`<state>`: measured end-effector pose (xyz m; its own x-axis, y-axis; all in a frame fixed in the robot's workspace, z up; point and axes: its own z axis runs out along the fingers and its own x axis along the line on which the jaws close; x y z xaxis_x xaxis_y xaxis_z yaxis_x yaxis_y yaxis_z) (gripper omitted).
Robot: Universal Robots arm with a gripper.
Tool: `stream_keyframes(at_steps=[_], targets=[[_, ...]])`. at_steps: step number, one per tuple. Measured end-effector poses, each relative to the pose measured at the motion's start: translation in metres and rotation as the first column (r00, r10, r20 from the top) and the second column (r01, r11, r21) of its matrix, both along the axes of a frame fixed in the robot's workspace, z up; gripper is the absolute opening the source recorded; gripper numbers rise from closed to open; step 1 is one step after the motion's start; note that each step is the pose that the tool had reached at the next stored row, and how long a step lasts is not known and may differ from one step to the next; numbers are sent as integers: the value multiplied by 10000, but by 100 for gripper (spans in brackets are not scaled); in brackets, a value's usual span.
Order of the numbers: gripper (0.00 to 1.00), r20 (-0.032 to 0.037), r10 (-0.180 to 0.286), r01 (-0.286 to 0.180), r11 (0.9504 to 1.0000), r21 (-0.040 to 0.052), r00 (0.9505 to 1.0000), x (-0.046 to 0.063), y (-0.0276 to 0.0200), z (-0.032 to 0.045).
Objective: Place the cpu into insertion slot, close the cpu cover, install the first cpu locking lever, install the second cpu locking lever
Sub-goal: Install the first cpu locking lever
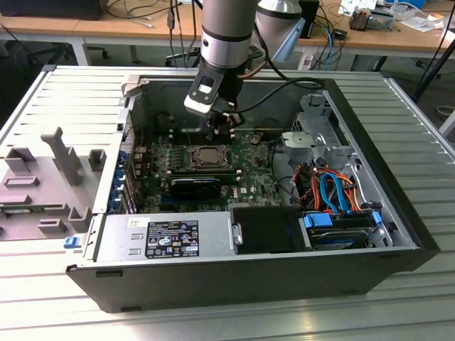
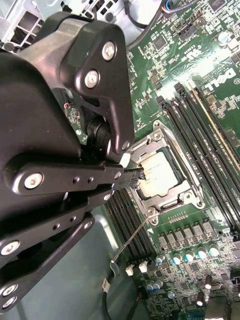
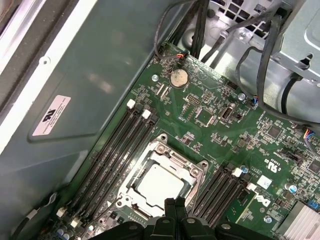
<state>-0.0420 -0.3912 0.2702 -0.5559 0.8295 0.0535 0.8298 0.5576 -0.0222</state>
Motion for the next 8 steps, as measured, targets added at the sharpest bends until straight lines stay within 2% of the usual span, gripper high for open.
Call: stream_keyframes(at_steps=[8], targets=[[11, 0, 261, -261, 9997, 0, 9997, 0, 0, 0]])
